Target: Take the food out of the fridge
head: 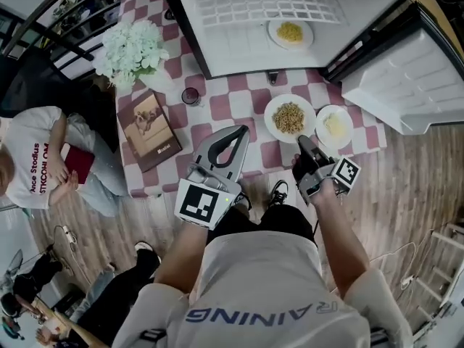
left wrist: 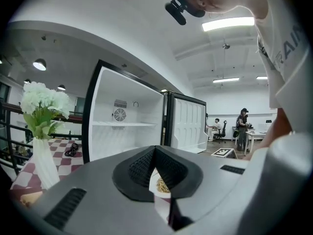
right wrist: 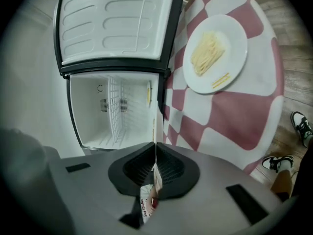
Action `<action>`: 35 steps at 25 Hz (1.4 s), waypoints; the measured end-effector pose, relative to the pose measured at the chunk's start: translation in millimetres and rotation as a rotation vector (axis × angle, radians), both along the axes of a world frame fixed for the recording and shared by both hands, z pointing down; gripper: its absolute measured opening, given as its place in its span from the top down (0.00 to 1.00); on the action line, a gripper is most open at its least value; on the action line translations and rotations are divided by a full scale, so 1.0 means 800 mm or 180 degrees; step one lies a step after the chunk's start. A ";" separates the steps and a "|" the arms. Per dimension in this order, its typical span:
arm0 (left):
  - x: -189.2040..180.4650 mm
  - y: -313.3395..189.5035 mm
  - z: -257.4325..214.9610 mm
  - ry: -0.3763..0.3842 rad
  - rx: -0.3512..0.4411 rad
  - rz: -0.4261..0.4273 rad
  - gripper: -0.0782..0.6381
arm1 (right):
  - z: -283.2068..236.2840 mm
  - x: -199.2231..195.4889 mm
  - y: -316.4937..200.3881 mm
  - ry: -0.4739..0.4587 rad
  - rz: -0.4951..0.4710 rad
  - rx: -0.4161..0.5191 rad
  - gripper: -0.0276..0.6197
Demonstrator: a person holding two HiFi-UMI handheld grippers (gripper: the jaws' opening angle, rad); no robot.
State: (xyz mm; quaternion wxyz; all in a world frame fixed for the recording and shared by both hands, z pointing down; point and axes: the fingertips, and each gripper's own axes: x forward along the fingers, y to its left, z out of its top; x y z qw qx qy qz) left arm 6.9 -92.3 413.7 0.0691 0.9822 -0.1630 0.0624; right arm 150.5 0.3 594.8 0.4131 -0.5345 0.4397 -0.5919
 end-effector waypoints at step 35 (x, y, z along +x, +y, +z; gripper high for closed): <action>-0.015 0.039 0.008 -0.0253 0.0069 -0.0472 0.88 | 0.057 -0.015 0.052 0.2206 -0.2236 -0.1132 0.73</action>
